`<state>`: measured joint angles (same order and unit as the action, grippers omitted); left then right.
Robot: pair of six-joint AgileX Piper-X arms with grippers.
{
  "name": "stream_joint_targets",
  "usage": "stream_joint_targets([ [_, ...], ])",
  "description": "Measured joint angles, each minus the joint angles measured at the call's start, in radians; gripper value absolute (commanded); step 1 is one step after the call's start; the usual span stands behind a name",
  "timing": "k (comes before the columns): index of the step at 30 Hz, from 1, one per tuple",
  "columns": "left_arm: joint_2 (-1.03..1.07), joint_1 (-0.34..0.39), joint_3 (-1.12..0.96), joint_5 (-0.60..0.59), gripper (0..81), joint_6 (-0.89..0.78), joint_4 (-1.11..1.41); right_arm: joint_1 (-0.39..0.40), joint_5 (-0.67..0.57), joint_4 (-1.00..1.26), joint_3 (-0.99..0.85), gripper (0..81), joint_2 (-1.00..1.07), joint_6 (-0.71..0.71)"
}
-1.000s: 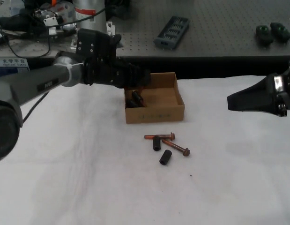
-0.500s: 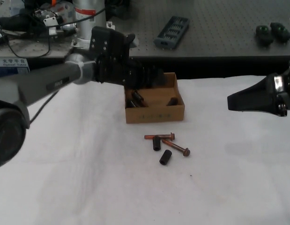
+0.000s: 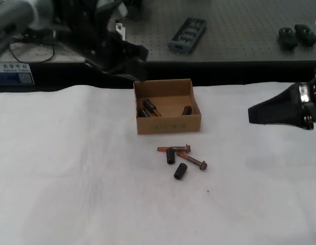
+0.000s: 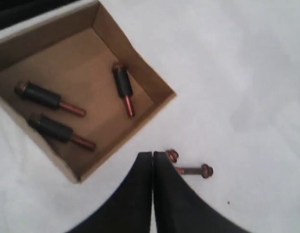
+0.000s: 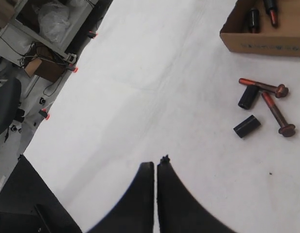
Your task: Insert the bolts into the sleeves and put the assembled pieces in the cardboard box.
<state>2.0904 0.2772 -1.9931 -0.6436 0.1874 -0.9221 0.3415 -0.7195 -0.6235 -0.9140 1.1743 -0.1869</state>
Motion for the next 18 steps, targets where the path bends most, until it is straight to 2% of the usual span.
stream_joint_targets([
  [7,-0.132,-0.004,0.068,0.010,0.7,0.072,-0.139,0.000,-0.002,-0.071,0.000,2.9,0.000,0.026],
  [12,-0.302,-0.004,0.243,0.010,0.7,0.096,-0.165,0.000,-0.002,-0.123,0.000,2.9,0.000,0.061],
  [18,-0.605,-0.004,0.653,0.013,0.7,0.102,-0.108,0.000,-0.002,-0.127,0.000,2.9,0.000,0.064],
])
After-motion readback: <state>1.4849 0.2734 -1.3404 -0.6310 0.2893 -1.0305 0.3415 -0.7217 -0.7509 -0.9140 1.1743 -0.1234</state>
